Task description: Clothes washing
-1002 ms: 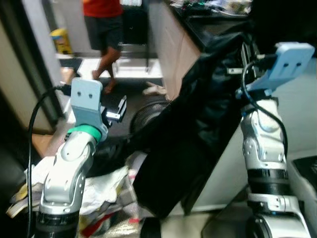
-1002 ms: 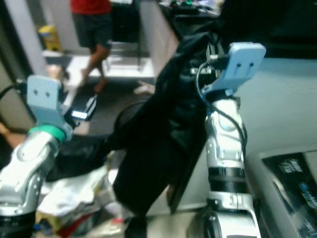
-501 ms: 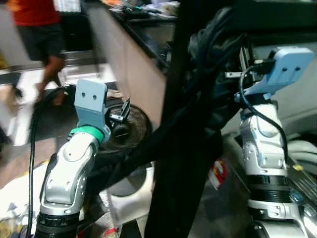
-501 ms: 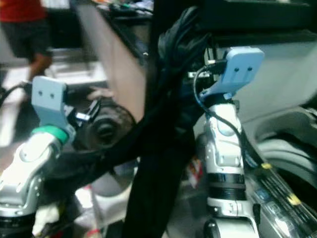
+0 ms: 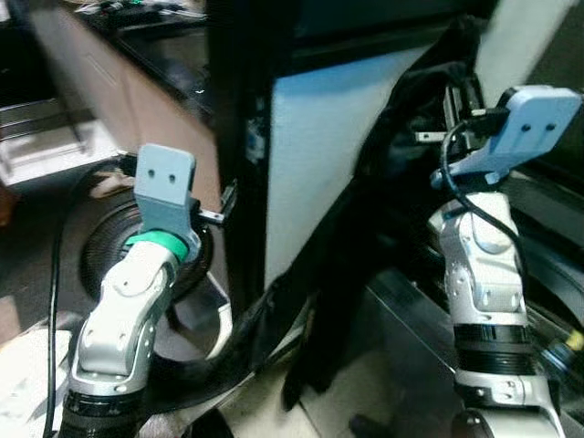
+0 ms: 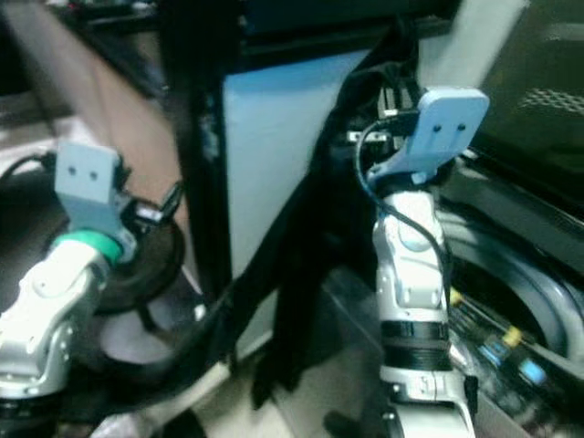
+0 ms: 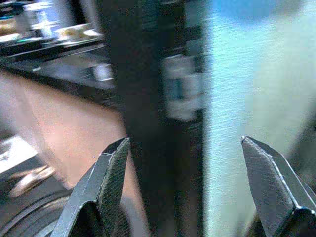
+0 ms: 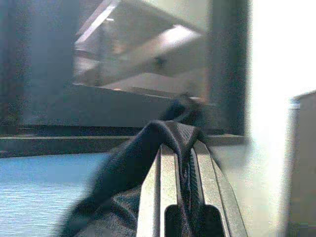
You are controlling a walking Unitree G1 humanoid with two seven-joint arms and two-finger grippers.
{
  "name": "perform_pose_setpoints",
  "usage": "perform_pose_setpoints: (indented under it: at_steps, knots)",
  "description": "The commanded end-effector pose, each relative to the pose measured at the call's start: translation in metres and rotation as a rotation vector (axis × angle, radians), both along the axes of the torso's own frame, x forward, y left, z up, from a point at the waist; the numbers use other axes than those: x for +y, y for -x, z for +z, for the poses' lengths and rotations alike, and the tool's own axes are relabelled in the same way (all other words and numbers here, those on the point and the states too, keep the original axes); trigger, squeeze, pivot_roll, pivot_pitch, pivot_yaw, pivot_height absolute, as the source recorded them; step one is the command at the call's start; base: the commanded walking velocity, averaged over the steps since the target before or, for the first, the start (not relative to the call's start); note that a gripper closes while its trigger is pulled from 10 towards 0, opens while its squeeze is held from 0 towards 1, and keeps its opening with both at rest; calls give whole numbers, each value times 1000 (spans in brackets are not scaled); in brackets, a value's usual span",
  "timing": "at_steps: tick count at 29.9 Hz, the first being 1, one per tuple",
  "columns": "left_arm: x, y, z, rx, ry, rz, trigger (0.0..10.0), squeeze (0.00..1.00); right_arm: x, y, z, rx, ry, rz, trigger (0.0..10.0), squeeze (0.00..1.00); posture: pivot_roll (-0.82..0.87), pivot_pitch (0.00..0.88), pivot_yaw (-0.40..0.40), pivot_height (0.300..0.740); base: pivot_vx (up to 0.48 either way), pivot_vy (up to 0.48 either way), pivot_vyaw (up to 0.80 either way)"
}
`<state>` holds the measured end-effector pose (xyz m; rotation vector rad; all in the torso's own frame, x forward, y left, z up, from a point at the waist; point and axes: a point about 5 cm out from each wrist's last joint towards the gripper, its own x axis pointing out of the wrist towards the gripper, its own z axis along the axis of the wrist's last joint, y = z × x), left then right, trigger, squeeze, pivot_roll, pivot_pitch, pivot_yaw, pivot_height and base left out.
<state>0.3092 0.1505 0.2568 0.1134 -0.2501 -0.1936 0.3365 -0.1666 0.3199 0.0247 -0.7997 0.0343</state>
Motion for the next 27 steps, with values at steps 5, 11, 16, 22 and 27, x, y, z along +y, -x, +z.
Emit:
perform_pose_setpoints:
  at_steps: [5, 11, 16, 22, 27]
  knots:
    - [6, 0, 6, -17, -22, 7, 10000, 0, 0, 6, 9, -52, -7, -7, 10000, 0, 99, 15, 21, 731, 0, 0, -781]
    - [9, 0, 13, -45, -25, 19, 10000, 0, 1, 6, 9, -51, -10, -4, 10000, 0, 102, 15, 20, 731, 0, 0, -781]
    - [10, 0, 15, -52, -26, 24, 10000, 0, 2, 6, 9, -50, -16, -2, 10000, 0, 104, 16, 21, 731, 0, 0, -781]
    - [13, 0, 18, -65, -11, 40, 10000, 0, 2, 3, 7, -32, -36, -3, 10000, 0, 110, 17, 22, 731, 0, 0, -781]
    - [15, 1, 19, -66, -10, 44, 10000, 0, 0, 2, 5, -22, -48, -10, 10000, 0, 113, 19, 22, 731, 0, 0, -781]
